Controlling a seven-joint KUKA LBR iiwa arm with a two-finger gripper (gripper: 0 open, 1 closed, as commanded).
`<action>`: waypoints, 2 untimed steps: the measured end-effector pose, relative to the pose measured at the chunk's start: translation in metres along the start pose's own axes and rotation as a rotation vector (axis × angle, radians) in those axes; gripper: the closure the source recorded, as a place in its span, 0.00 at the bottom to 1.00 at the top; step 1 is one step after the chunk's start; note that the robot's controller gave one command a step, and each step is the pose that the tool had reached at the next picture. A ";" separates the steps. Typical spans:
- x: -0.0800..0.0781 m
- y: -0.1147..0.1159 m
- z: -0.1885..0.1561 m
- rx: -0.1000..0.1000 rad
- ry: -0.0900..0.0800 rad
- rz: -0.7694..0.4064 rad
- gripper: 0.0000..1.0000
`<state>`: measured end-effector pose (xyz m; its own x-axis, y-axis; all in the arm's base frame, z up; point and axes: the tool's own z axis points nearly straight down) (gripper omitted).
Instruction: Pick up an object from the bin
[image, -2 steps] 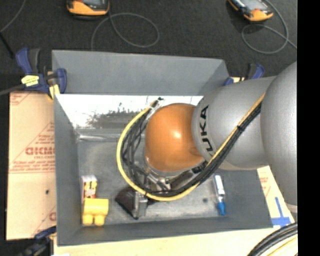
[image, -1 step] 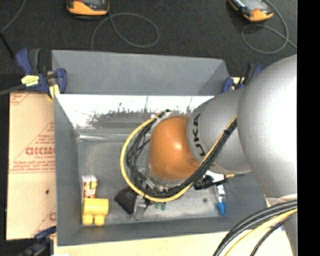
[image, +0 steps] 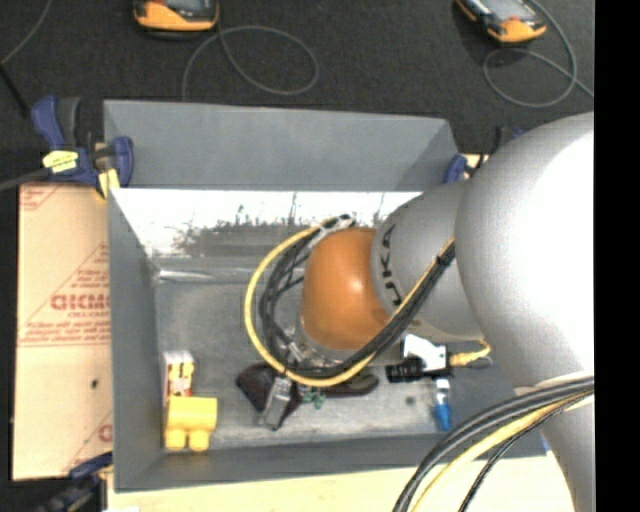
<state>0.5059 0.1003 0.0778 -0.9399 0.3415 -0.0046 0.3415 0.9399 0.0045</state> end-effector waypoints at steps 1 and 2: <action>-0.012 0.000 0.004 0.000 -0.002 -0.283 0.00; -0.001 0.000 0.000 0.000 0.002 -0.002 1.00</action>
Offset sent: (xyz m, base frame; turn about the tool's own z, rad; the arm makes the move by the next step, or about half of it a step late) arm 0.0000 0.0000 0.0000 0.0000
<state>0.5066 0.0997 0.0776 -0.9406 0.3396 -0.0025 0.3396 0.9406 0.0041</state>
